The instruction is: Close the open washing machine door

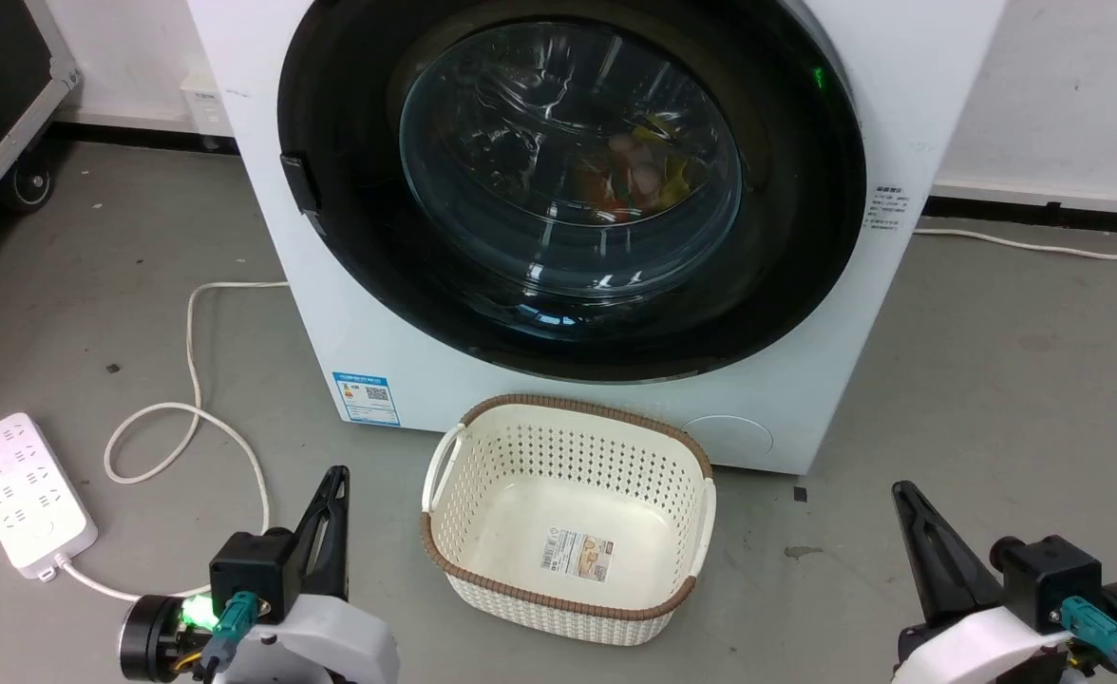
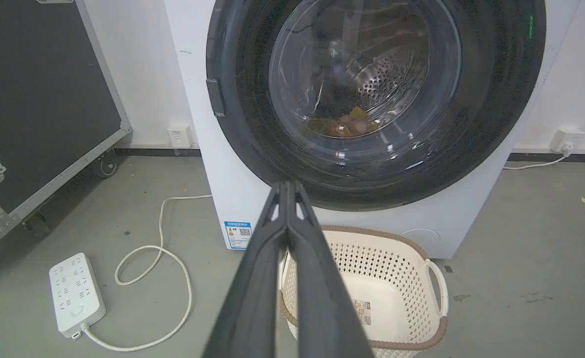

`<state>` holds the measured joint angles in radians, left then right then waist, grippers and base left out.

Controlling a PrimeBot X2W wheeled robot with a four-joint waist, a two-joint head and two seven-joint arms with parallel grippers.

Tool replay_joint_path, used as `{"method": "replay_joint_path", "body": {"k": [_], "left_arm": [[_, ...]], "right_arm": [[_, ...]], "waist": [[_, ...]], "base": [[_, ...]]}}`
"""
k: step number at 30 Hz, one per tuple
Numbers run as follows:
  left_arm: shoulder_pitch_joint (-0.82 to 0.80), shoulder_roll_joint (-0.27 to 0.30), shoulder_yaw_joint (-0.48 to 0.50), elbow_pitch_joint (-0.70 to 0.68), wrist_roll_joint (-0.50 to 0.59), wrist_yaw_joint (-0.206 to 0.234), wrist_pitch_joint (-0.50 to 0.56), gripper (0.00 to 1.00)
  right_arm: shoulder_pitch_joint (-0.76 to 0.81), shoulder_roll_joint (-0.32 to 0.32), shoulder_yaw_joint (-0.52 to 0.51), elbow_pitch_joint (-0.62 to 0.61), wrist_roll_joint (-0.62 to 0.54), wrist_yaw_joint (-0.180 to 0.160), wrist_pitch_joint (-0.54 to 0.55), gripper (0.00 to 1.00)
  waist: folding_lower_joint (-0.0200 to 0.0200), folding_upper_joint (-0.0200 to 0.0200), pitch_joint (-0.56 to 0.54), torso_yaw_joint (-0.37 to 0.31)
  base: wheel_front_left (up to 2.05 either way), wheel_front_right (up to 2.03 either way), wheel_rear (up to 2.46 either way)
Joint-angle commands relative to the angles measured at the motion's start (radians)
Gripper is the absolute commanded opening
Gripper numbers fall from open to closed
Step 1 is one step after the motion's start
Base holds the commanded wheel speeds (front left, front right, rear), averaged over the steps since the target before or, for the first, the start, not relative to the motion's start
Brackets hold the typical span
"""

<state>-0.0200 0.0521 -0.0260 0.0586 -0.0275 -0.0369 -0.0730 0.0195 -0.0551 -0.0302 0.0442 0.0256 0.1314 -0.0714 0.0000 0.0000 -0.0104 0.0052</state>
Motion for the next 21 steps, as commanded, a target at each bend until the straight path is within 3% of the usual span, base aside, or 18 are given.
{"method": "replay_joint_path", "body": {"k": [1,21], "left_arm": [[0.011,-0.001,0.003,-0.009,0.008,0.007,0.008,0.00],[0.017,-0.002,0.019,-0.043,0.022,0.028,0.053,0.00]], "right_arm": [[-0.013,0.004,0.003,-0.011,-0.007,-0.001,0.006,0.00],[-0.017,0.005,0.022,-0.034,-0.020,-0.001,0.051,0.00]], "waist": [[0.0000,0.0000,0.001,0.000],[0.0000,0.0000,0.007,-0.004]], "base": [[0.00,0.00,0.00],[0.00,0.00,0.00]]}}
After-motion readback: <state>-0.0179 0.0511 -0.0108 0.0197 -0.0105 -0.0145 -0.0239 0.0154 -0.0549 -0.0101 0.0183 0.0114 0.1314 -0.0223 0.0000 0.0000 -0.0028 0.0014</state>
